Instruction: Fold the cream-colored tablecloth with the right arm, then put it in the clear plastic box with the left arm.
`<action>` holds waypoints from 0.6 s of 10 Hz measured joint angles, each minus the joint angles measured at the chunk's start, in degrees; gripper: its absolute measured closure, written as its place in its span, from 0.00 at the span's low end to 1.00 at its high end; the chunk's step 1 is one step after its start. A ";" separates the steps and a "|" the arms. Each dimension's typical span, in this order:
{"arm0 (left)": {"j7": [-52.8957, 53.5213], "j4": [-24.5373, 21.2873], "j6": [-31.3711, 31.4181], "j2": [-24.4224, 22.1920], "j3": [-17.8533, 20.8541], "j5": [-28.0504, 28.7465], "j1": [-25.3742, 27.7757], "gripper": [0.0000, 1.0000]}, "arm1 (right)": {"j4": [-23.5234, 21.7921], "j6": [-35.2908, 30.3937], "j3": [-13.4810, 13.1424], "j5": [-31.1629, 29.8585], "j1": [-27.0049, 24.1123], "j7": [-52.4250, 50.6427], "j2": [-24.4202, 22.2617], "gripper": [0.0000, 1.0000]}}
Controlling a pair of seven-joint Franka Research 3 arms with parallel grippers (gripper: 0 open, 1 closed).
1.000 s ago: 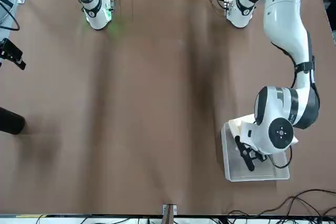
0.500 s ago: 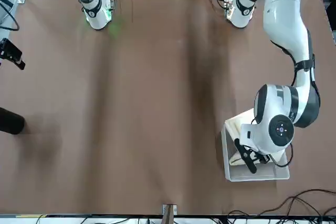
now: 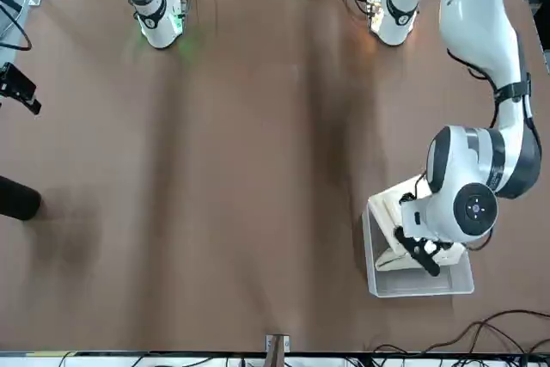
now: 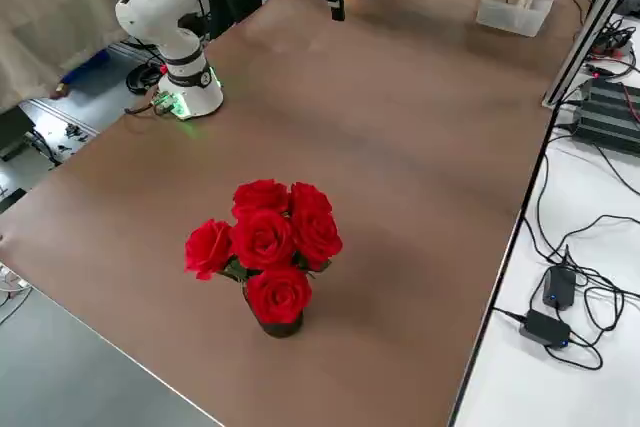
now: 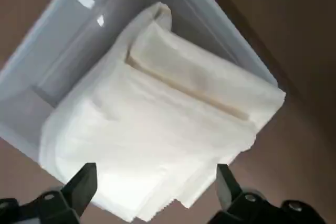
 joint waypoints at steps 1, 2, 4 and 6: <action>-0.89 -2.78 0.33 -0.70 -0.01 -1.01 0.36 0.03 | 0.00 0.00 -0.01 0.00 0.00 0.00 0.00 0.00; -1.21 -4.28 2.55 -0.79 -0.01 -1.51 0.63 0.19 | 0.00 0.00 -0.01 0.00 0.00 0.00 0.00 0.00; -5.11 -5.92 9.90 -0.39 0.01 -2.00 0.75 0.36 | 0.00 0.00 -0.01 0.00 0.00 0.00 0.00 0.00; -11.72 -6.03 17.91 0.16 0.12 -2.02 1.21 0.30 | 0.00 0.00 -0.01 0.00 0.00 0.00 0.00 0.00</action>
